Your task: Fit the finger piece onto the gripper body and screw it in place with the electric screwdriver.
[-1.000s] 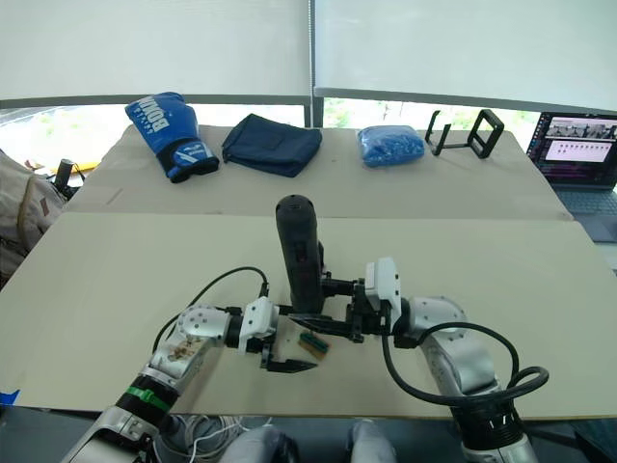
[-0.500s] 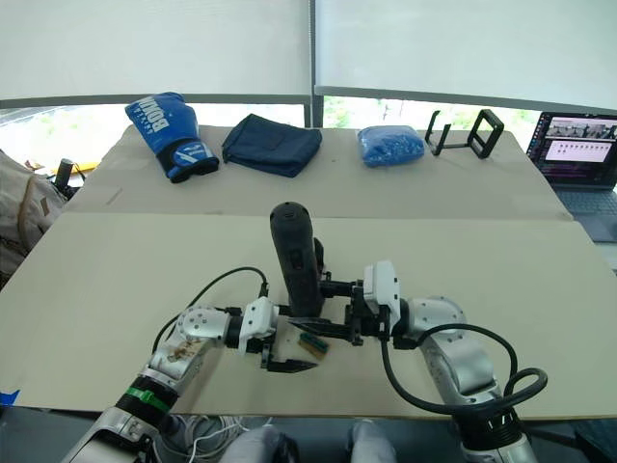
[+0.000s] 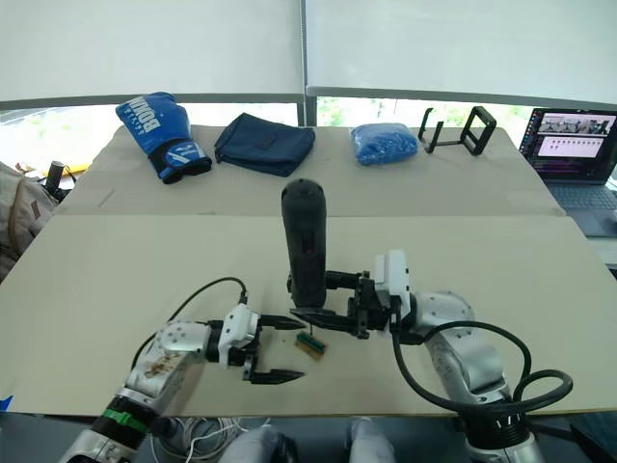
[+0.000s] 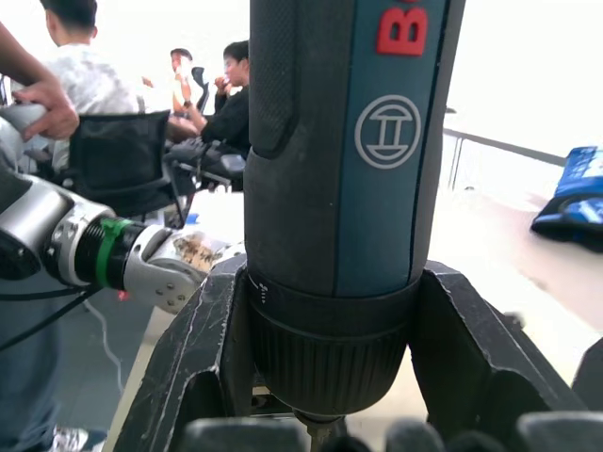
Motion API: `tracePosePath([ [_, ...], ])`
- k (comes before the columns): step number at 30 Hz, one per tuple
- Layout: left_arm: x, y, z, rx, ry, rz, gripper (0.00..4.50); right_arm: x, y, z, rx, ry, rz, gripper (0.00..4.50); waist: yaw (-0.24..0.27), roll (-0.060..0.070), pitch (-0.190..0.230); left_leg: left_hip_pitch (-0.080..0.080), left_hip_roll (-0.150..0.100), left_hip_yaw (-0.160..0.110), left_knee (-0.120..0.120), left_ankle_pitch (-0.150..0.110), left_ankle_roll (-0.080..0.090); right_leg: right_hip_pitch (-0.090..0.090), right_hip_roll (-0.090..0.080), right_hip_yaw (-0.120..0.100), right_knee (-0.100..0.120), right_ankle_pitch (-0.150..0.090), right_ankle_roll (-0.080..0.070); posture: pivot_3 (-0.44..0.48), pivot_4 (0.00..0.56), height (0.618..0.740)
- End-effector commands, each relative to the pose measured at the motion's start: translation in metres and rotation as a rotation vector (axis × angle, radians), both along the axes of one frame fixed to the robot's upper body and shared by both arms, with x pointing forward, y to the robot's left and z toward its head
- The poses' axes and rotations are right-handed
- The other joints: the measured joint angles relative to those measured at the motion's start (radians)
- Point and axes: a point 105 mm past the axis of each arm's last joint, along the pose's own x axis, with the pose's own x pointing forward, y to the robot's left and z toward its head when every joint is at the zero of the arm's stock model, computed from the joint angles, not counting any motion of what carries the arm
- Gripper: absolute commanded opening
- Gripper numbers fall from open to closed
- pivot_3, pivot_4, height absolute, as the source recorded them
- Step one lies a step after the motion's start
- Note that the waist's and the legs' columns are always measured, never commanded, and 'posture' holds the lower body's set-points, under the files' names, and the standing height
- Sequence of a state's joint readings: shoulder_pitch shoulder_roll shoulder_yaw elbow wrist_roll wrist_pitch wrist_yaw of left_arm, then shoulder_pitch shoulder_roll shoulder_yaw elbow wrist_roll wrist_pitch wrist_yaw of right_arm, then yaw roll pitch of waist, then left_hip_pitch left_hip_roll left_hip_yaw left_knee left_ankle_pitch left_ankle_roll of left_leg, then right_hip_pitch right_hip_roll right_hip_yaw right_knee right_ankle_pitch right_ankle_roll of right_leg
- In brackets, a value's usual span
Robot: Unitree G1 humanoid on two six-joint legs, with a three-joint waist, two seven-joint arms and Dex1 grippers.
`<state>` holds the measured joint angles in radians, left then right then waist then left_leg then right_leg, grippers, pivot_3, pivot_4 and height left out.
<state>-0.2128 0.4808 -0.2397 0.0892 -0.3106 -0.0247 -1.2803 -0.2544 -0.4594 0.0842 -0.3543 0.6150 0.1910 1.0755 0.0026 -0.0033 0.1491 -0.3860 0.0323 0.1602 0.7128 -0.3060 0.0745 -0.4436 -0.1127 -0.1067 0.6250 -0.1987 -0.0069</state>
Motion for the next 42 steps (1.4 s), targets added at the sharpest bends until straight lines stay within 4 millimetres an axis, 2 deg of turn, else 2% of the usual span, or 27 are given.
tracePosePath([
  [1,-0.006,0.003,0.022,-0.067,-0.028,-0.027,4.47,-0.011,-0.003,0.026,0.048,-0.072,0.022,1.94,0.0,0.0,0.0,0.0,0.0,0.0,0.0,0.0,0.0,0.0,0.0,0.0,0.0,0.0,0.0,0.0,0.15,0.74],
  [5,-0.005,0.009,0.067,-0.201,-0.067,0.008,4.47,-0.017,-0.009,0.044,0.051,-0.099,0.016,1.94,0.006,0.0,0.001,-0.003,0.0,0.0,0.001,0.0,0.0,-0.002,0.0,0.0,0.0,0.0,0.0,0.0,0.15,0.74],
  [9,-0.001,0.021,0.089,-0.227,-0.093,0.066,4.47,-0.018,-0.014,0.057,0.049,-0.114,0.001,1.94,0.006,0.0,0.001,-0.002,0.0,0.0,0.001,0.0,0.0,-0.001,0.001,0.0,0.0,0.0,0.0,0.0,0.15,0.74],
  [14,0.011,0.035,0.105,-0.25,-0.085,0.155,4.47,-0.02,-0.019,0.07,0.056,-0.121,-0.016,1.94,0.006,0.0,0.001,-0.002,0.0,0.001,0.001,0.0,-0.001,-0.001,0.005,0.0,0.0,0.0,0.0,0.0,0.15,0.74],
  [20,0.034,0.053,0.114,-0.276,-0.105,0.292,4.47,-0.018,-0.024,0.082,0.067,-0.129,-0.045,1.94,0.009,0.0,0.002,-0.003,-0.001,0.001,0.001,0.001,-0.001,-0.001,0.007,0.0,0.0,0.0,0.001,0.0,0.15,0.74],
  [24,0.043,0.053,0.104,-0.218,-0.095,0.332,4.47,-0.019,-0.027,0.089,0.076,-0.131,-0.051,1.94,0.008,-0.001,0.002,-0.002,-0.001,0.002,0.001,0.001,-0.001,-0.001,0.007,0.0,0.0,0.0,0.001,0.0,0.15,0.74],
  [30,0.058,0.046,0.062,-0.065,-0.113,0.386,4.47,-0.016,-0.031,0.089,0.063,-0.135,-0.07,1.94,0.009,-0.001,0.002,-0.002,-0.002,0.003,0.001,0.001,-0.001,-0.001,0.008,0.0,0.0,0.0,0.001,0.0,0.15,0.74],
  [37,0.06,0.013,0.03,0.022,-0.053,0.309,4.47,-0.014,-0.031,0.089,0.06,-0.137,-0.079,1.94,0.011,-0.001,0.002,-0.002,-0.002,0.003,0.001,0.001,-0.001,-0.001,0.008,0.0,0.0,0.0,0.0,0.0,0.15,0.74],
  [42,0.065,-0.006,0.022,0.004,-0.028,0.309,4.47,-0.012,-0.031,0.089,0.053,-0.137,-0.088,1.94,0.009,-0.001,0.002,-0.002,-0.002,0.003,0.001,0.001,-0.001,-0.001,0.008,0.0,0.0,0.0,0.001,0.0,0.15,0.74],
])
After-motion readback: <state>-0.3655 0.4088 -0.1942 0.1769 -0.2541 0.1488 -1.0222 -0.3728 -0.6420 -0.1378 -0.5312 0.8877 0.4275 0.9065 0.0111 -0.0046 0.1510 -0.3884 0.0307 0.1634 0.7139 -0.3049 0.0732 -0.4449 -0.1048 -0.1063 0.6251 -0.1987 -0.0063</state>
